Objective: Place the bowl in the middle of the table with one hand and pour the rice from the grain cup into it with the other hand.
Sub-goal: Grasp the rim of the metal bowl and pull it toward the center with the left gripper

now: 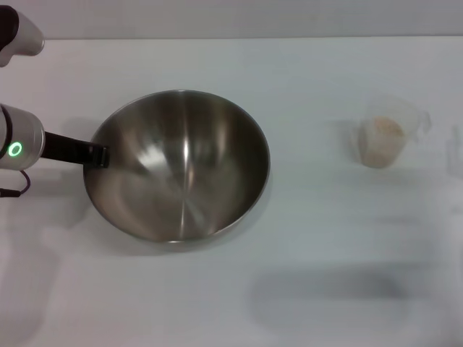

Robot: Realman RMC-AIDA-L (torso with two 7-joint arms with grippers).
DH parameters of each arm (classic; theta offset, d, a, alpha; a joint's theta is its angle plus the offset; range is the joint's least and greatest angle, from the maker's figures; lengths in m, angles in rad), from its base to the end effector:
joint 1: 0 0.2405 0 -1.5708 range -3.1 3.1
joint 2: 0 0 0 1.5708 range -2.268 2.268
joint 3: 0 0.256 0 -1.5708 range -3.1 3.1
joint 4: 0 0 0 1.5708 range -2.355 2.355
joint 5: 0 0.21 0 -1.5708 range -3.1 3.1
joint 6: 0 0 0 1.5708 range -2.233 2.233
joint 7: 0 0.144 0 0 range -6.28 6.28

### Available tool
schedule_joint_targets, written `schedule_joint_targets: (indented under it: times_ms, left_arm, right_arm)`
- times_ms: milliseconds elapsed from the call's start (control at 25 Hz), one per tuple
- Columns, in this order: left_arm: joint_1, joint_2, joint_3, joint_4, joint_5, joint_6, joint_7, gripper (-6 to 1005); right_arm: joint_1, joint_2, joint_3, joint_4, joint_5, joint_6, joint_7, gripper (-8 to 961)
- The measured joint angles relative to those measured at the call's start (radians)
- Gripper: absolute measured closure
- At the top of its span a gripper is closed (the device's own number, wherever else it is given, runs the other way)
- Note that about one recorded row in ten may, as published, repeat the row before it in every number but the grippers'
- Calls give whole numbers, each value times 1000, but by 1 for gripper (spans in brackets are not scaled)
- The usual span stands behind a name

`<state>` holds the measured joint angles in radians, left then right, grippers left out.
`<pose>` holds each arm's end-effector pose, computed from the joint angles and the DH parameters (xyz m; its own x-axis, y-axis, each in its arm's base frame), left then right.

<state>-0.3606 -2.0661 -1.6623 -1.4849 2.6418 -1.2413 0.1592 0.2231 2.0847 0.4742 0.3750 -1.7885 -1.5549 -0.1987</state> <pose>-0.2197 0.3504 0.0142 0.5184 0.8263 0.2202 0.7501 -0.3158 -0.5810 0.3223 0.2513 -0.0036 0.7431 0.2763 -0.6095 -0.6540 0.1063 -0.7490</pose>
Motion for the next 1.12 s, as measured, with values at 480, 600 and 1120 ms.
schedule_joint_targets:
  times_ms: [480, 600, 1120]
  left_arm:
    - [-41, 0, 26, 2, -4, -24, 33, 984]
    - [-58, 0, 31, 2, -9, -36, 51, 984]
    - [-107, 1, 16, -1, -125, -36, 144, 969]
  right_arm:
    - [-2, 0, 0, -4, 0, -1, -1, 464]
    - [-4, 0, 0, -4, 0, -1, -1, 465]
    - [-8, 1, 0, -2, 0, -2, -1, 465]
